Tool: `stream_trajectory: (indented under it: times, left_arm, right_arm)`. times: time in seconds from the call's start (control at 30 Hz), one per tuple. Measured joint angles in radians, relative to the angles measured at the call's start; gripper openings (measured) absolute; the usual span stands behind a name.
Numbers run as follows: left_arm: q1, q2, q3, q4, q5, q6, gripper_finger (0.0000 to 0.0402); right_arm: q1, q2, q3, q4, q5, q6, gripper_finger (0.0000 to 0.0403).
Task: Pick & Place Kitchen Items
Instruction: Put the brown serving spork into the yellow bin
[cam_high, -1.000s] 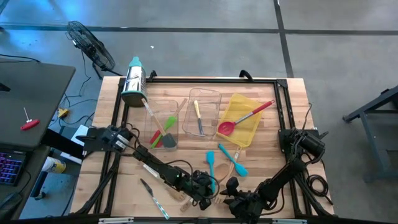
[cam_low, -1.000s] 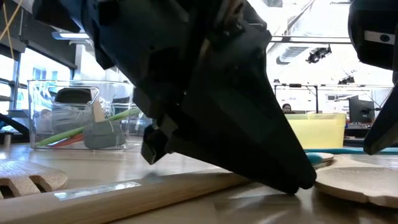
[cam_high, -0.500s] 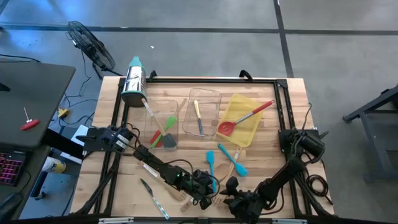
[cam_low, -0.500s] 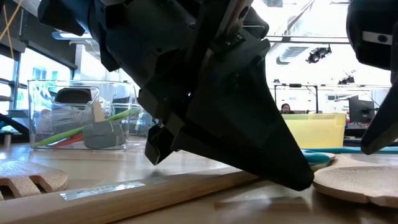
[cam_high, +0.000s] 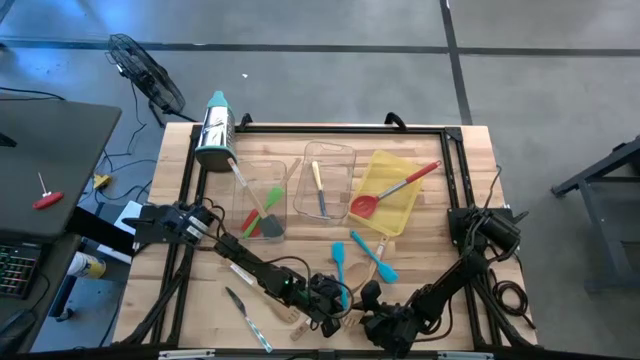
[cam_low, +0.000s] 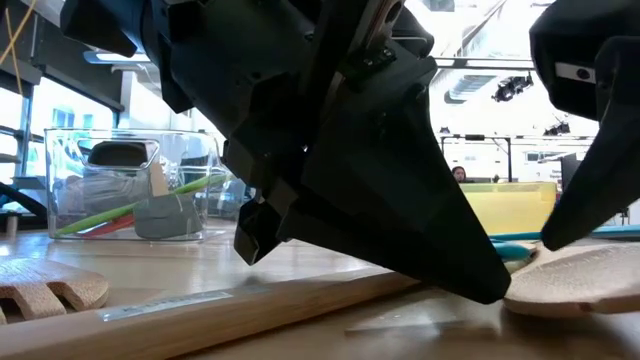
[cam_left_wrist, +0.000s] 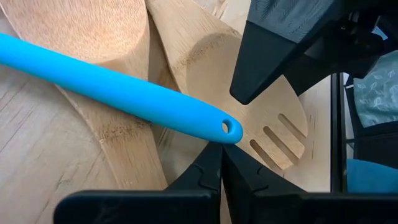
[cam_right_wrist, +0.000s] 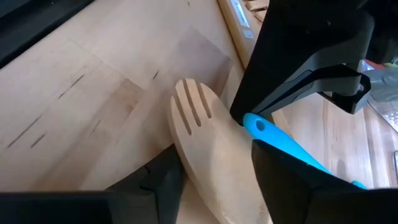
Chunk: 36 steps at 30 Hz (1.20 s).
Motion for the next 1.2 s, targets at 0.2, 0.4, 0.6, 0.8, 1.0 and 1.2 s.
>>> stream_trajectory:
  times: [0.2, 0.4, 0.6, 0.8, 1.0, 1.2]
  left_arm:
    - [0.0, 0.0, 0.0, 0.0, 0.0, 0.0, 0.0003]
    - [0.001, -0.002, 0.0, -0.004, -0.014, 0.0, 0.0003]
    - [0.001, -0.002, 0.0, -0.002, -0.012, 0.0, 0.0003]
    - [0.001, -0.002, 0.001, -0.001, -0.006, 0.0, 0.0003]
    - [-0.002, -0.002, 0.002, 0.004, 0.027, -0.016, 0.0003]
    - [-0.001, -0.002, 0.002, 0.003, 0.035, -0.016, 0.0003]
  right_arm:
    - [-0.003, 0.001, -0.002, -0.005, -0.035, 0.043, 0.0107]
    - [-0.001, 0.001, 0.001, -0.007, -0.042, 0.044, 0.003]
    - [0.008, 0.0, 0.001, -0.009, -0.033, 0.053, 0.0027]
    - [0.018, 0.0, 0.008, -0.012, -0.031, 0.036, 0.0019]
    - [0.042, -0.026, 0.048, -0.047, -0.035, -0.028, 0.0011]
    - [0.042, -0.064, 0.06, -0.163, -0.012, -0.019, 0.0003]
